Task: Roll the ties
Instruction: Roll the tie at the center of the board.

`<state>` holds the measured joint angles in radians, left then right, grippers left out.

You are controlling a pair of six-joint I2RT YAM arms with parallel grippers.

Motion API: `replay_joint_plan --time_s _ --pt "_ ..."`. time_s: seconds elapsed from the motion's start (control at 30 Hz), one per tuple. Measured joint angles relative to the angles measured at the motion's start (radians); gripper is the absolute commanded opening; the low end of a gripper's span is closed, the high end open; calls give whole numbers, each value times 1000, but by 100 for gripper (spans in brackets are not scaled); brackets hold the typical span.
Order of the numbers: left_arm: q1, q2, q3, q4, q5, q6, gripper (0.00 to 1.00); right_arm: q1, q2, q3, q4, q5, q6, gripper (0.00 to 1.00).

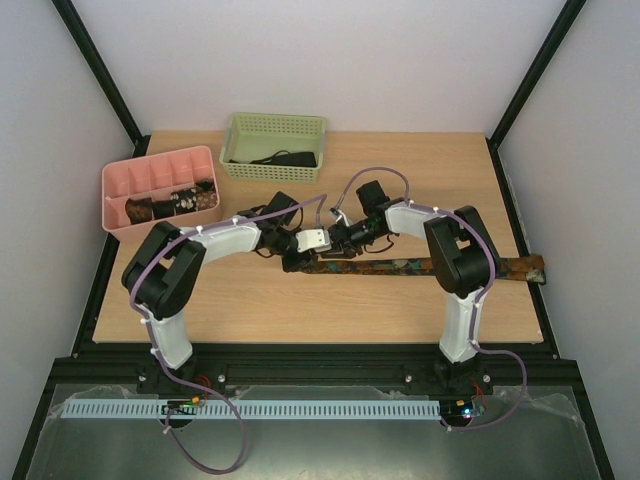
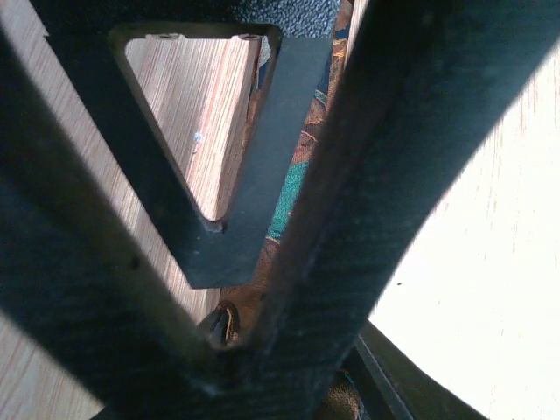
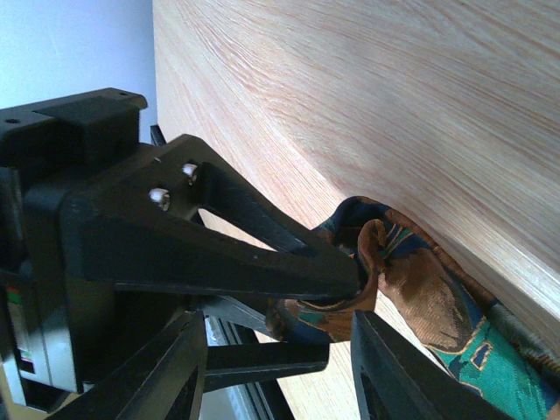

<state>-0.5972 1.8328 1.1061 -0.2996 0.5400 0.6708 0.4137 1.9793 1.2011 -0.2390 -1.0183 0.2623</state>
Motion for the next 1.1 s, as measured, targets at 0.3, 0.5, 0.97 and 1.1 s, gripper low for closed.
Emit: replay_joint_plan --time_s 0.3,0.5,0.97,1.1 --pt "0 11 4 2 2 -36 34 16 34 -5 43 4 37 38" --pt "0 11 4 3 2 -53 34 30 43 -5 42 24 35 37" --pt "-8 17 5 5 -16 -69 51 51 61 8 -5 76 3 4" --pt "4 13 -1 11 -19 -53 71 51 62 8 -10 75 -17 2"
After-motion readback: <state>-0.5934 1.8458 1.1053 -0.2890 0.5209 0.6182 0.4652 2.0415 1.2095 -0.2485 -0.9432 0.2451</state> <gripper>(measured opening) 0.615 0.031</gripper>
